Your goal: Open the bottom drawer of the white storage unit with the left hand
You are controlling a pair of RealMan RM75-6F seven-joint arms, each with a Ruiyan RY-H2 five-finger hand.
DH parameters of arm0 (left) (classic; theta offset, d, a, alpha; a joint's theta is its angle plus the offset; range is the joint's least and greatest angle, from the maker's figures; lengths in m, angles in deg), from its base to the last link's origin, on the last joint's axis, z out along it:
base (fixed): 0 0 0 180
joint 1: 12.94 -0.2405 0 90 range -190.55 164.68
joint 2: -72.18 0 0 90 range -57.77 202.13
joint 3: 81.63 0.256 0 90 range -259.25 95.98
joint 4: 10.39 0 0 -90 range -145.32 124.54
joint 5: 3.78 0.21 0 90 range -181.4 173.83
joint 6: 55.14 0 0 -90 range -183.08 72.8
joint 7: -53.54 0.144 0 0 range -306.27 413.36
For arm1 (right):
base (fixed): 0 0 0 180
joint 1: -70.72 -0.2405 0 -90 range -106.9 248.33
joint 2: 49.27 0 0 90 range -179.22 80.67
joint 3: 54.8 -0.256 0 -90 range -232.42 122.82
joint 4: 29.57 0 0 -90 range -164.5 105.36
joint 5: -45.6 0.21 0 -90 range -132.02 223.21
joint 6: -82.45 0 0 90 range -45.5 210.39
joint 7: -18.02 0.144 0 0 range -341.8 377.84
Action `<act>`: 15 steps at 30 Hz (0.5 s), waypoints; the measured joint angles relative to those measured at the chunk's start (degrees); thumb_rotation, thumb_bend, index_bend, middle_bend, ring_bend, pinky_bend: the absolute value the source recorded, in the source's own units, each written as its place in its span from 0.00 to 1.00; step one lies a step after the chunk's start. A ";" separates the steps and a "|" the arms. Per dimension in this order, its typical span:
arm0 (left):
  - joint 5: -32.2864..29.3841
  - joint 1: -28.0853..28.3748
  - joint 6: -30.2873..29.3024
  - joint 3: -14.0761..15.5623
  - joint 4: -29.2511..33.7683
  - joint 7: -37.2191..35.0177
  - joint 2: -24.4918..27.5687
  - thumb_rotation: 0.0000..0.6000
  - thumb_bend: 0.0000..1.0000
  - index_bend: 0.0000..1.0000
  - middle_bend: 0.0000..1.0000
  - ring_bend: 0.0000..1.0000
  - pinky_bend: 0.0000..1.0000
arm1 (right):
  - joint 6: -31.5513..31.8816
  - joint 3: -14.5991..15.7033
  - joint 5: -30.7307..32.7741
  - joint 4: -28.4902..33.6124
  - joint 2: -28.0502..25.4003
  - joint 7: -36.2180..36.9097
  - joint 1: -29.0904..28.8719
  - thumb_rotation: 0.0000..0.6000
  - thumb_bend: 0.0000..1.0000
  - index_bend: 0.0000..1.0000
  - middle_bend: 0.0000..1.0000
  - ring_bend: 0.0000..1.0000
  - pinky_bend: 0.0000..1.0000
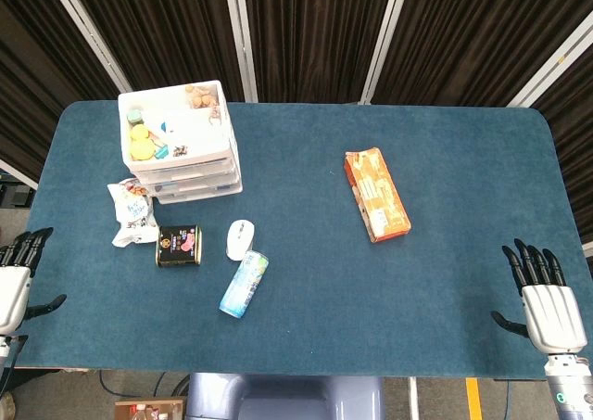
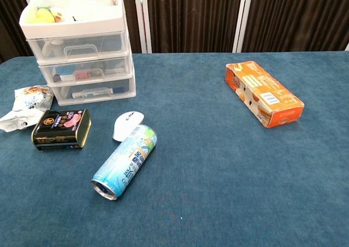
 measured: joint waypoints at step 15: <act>-19.25 5.93 11.70 -7.12 13.87 -7.33 -2.76 1.00 0.69 0.10 1.00 0.95 0.96 | -0.25 0.63 -1.15 0.49 -0.57 1.84 -0.08 1.00 0.08 0.00 0.00 0.00 0.04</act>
